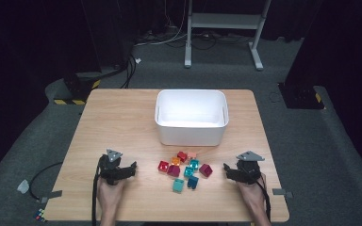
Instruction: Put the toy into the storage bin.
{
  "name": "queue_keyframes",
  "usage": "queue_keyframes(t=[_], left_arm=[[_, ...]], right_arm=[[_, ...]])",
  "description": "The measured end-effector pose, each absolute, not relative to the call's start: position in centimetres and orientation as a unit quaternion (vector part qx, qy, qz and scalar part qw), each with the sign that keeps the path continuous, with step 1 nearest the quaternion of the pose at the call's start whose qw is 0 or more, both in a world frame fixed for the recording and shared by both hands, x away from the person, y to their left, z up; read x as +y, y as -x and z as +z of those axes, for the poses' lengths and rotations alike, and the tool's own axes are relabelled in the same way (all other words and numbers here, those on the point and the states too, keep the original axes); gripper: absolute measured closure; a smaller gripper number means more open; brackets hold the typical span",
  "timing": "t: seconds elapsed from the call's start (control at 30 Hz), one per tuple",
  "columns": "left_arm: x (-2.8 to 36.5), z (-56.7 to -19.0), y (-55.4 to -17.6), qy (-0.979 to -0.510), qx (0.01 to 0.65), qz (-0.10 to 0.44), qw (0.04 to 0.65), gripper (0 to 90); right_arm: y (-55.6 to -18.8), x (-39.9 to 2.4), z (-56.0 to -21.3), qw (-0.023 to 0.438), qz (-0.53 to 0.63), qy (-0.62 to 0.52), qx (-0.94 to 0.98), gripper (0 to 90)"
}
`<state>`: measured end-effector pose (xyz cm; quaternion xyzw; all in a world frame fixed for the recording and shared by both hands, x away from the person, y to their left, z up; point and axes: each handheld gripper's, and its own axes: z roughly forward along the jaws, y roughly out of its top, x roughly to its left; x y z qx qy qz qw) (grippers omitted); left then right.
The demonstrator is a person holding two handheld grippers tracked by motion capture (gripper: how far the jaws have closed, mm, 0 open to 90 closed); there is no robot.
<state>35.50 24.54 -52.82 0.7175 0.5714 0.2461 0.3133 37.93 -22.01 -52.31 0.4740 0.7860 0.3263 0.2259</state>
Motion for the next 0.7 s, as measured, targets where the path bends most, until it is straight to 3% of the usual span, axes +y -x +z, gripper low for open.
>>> queue_keyframes(t=[0.27, 0.7], left_arm=[[24.5, -52.8, -35.5, -0.717, 0.573, 0.246, 0.313, 14.5], [24.5, -52.8, -35.5, -0.716, 0.573, 0.246, 0.313, 14.5]], right_arm=[[-36.8, -21.5, -51.5, 0.224, 0.359, -0.448, 0.787, 27.0], [-35.9, -20.0, -50.8, 0.17, 0.402, -0.425, 0.793, 27.1]])
